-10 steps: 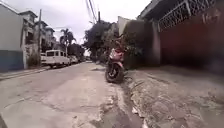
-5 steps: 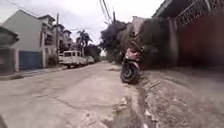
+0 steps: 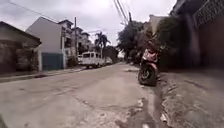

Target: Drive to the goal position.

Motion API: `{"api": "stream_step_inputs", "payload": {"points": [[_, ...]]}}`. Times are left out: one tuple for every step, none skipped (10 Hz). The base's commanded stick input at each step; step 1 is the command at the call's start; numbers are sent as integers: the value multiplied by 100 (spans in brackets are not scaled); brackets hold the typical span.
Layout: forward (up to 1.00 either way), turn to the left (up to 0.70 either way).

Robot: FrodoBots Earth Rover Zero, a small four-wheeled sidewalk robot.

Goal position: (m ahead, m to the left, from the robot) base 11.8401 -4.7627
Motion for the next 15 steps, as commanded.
{"api": "stream_step_inputs", "payload": {"points": [[70,0],[70,0],[70,0],[70,0],[70,0],[70,0],[70,0],[70,0],[70,0],[70,0],[70,0],[70,0],[70,0],[70,0],[70,0]]}}
